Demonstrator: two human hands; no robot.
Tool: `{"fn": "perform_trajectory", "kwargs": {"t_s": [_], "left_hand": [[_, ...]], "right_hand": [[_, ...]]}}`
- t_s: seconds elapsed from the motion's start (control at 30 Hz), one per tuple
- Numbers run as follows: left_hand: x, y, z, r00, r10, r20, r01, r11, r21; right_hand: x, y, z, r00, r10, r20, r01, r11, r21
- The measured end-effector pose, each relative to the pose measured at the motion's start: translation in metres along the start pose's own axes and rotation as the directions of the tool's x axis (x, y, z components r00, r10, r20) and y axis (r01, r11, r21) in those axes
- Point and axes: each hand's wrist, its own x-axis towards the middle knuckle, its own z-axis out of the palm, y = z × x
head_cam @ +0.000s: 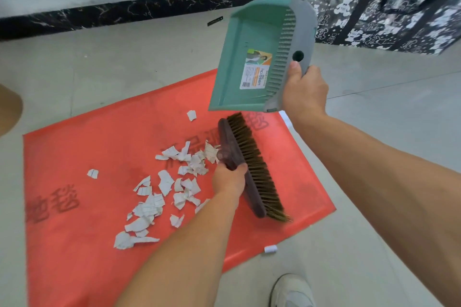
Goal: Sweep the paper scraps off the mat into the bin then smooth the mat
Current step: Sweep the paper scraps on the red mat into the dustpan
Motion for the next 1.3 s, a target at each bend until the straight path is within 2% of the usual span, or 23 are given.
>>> {"fn": "perform_trajectory", "kwargs": {"t_s": [0.13, 0.23, 0.4, 0.47, 0.57, 0.67, 0.73, 0.87, 0.93, 1.07, 1.17, 1.23, 1.3], "left_hand": [[0.006, 0.004, -0.015, 0.986, 0.068, -0.152, -0.04, 0.982, 0.183], [0.013, 0.016, -0.04, 0.969, 0.146, -0.2, -0.088, 0.958, 0.274], [0.02, 0.033, -0.082, 0.942, 0.235, -0.241, -0.176, 0.954, 0.242], [0.022, 0.036, -0.095, 0.957, 0.231, -0.175, -0.193, 0.959, 0.207], [0.018, 0.032, -0.1, 0.992, 0.12, 0.042, -0.125, 0.98, 0.151], [0.004, 0.019, -0.09, 0.966, 0.07, 0.25, -0.148, 0.939, 0.309], [-0.005, 0.01, -0.08, 0.92, 0.067, 0.385, -0.251, 0.857, 0.451], [-0.022, -0.007, -0.058, 0.799, -0.02, 0.601, -0.481, 0.579, 0.659], [-0.026, -0.015, -0.05, 0.762, -0.028, 0.647, -0.561, 0.471, 0.681], [-0.024, -0.016, -0.052, 0.768, 0.083, 0.635, -0.601, 0.434, 0.671], [-0.015, -0.012, -0.059, 0.782, 0.228, 0.58, -0.621, 0.35, 0.701], [-0.012, -0.009, -0.062, 0.779, 0.285, 0.558, -0.627, 0.351, 0.696], [-0.011, -0.005, -0.065, 0.765, 0.251, 0.593, -0.641, 0.382, 0.666]], "right_hand": [[-0.005, 0.006, 0.002, 0.999, -0.028, 0.026, 0.029, 0.999, -0.026], [-0.011, 0.007, 0.006, 0.999, -0.015, 0.043, 0.015, 1.0, -0.013], [-0.017, -0.005, 0.012, 0.999, 0.001, 0.051, -0.003, 0.999, 0.047], [-0.018, -0.011, 0.014, 0.998, 0.0, 0.056, -0.004, 0.998, 0.064], [-0.018, -0.019, 0.016, 0.998, 0.007, 0.059, -0.013, 0.995, 0.101], [-0.018, -0.024, 0.017, 0.998, -0.013, 0.059, 0.008, 0.996, 0.091], [-0.018, -0.024, 0.017, 0.997, -0.035, 0.063, 0.03, 0.996, 0.08], [-0.017, -0.02, 0.021, 0.997, -0.042, 0.067, 0.037, 0.996, 0.08], [-0.018, -0.017, 0.024, 0.997, -0.04, 0.067, 0.035, 0.997, 0.07], [-0.02, -0.012, 0.029, 0.995, -0.028, 0.099, 0.024, 0.999, 0.041], [-0.023, -0.011, 0.033, 0.993, -0.034, 0.117, 0.03, 0.999, 0.035], [-0.025, -0.012, 0.036, 0.991, -0.041, 0.126, 0.036, 0.999, 0.037], [-0.026, -0.014, 0.039, 0.99, -0.042, 0.136, 0.039, 0.999, 0.026]]}}
